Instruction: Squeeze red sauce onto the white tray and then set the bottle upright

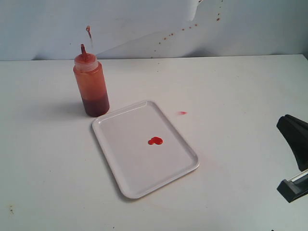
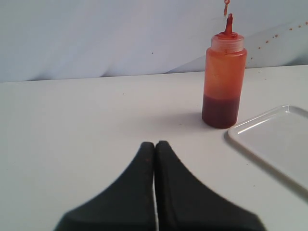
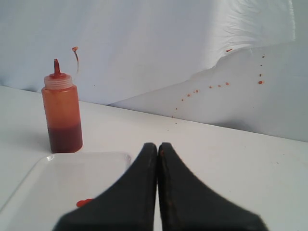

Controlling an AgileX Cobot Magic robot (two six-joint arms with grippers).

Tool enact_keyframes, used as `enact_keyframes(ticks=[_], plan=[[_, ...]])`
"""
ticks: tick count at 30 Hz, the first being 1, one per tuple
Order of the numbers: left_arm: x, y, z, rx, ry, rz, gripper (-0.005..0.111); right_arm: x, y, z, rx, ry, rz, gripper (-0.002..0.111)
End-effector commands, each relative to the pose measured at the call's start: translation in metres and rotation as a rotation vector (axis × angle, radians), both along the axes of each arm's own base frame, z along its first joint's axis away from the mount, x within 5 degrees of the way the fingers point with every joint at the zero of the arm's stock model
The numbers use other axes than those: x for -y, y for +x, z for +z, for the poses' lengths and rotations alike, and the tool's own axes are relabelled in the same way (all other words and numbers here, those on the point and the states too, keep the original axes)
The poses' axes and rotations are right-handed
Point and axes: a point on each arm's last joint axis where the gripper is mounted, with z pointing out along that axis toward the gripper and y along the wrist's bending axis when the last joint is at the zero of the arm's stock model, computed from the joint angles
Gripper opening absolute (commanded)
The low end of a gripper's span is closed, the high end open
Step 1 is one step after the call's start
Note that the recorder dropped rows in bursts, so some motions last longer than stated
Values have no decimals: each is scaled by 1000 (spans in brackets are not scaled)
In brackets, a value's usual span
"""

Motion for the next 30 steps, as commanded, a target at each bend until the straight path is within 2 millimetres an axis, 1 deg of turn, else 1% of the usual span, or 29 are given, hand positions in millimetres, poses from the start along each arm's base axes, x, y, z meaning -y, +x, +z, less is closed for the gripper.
enact_keyframes(ticks=[1,4,6,8,11,15,20,30], plan=[[1,0,-2,-1,-6,-7,0,0,-1,0,12,1,-1,0],[1,0,-2,-1,-6,-7,0,1,-3,4,36,3,-4,0],[1,0,-2,-1,-6,-7,0,4,-8,11,91,8,-24,0],[1,0,-2,-1,-6,-7,0,10,-11,16,116,40,-82,0],[1,0,-2,-1,-6,-7,0,22,-20,21,104,111,-190,0],[1,0,-2,-1,-6,-7,0,37,-31,18,63,106,-352,0],[1,0,-2,-1,-6,-7,0,49,-44,16,49,87,-495,0],[1,0,-2,-1,-6,-7,0,52,-66,12,56,80,-566,0]])
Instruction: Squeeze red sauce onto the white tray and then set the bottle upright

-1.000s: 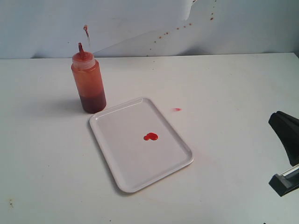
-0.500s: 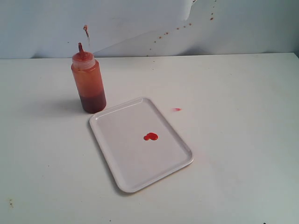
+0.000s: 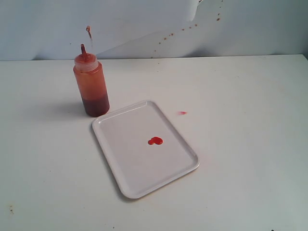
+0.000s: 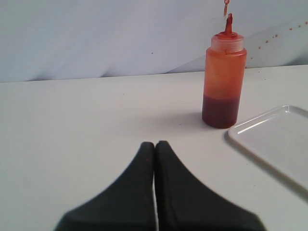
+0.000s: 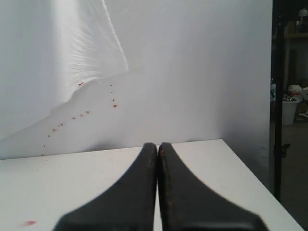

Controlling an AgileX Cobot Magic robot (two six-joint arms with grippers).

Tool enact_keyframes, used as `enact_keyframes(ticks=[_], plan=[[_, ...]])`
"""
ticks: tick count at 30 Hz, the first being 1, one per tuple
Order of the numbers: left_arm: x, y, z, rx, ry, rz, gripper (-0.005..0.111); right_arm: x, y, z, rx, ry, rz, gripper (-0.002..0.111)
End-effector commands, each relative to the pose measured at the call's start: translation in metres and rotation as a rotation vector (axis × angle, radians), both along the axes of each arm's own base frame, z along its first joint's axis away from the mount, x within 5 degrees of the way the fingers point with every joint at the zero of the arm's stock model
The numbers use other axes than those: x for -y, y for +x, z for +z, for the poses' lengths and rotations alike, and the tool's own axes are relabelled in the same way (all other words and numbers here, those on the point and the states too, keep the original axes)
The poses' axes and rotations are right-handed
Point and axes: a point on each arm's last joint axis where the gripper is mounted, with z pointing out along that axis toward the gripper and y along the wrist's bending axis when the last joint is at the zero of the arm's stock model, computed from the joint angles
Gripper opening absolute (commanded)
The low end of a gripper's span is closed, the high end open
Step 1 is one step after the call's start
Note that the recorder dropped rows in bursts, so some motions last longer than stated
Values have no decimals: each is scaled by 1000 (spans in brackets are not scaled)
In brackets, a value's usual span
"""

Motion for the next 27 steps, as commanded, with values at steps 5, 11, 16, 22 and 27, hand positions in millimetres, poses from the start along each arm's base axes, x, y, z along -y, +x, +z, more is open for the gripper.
enact_keyframes(ticks=[5,11,16,22,27], plan=[[1,0,-2,-1,-6,-7,0,3,-12,-9,-47,29,-52,0],[1,0,-2,-1,-6,-7,0,4,-12,-14,-92,58,-62,0],[1,0,-2,-1,-6,-7,0,4,-12,-15,-93,120,-59,0],[1,0,-2,-1,-6,-7,0,4,-12,-16,-108,92,-59,0],[1,0,-2,-1,-6,-7,0,2,-12,-18,-150,17,-47,0]])
